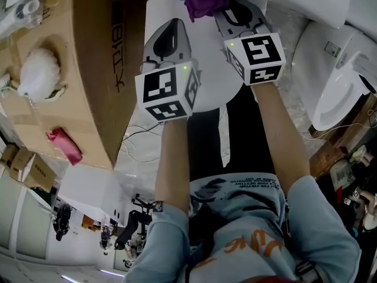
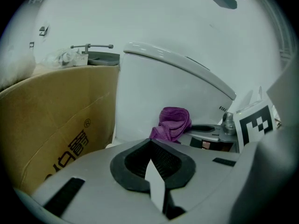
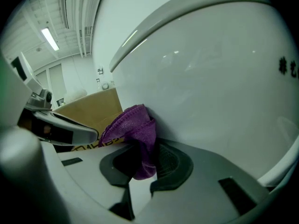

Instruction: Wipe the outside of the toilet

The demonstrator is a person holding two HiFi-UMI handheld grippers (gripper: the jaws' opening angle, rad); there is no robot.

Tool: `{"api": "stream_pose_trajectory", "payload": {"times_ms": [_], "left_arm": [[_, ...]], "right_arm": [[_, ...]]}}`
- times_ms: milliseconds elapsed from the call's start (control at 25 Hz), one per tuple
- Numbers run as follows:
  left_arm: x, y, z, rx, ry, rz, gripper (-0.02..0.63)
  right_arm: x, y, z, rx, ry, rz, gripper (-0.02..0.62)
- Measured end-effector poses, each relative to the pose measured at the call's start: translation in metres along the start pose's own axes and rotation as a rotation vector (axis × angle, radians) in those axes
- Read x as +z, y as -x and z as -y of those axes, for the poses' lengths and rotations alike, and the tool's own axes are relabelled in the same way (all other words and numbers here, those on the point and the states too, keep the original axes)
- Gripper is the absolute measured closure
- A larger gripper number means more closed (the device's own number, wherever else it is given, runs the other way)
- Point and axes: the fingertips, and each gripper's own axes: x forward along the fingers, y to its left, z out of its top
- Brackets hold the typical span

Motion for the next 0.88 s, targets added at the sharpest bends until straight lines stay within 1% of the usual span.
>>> {"api": "stream_pose_trajectory", "payload": {"times_ms": [400, 600, 880], "left_arm": [[-0.003, -0.008, 0.046, -0.051, -0.035, 0.010, 0.583], [-0.004, -0.012, 0.068, -0.078, -0.056, -0.006, 0.583], [-0.006, -0.025, 0.106, -0.140, -0.097, -0.032, 0.583]], "right_arm": [[-0.015, 0.039, 0.036, -0.063, -0.039, -0.004, 0.522], [-0.023, 0.058, 0.055, -0.101, -0.062, -0.009, 0.522], [-0.035, 0.085, 0.085, -0.161, -0.095, -0.021, 0.522]]}}
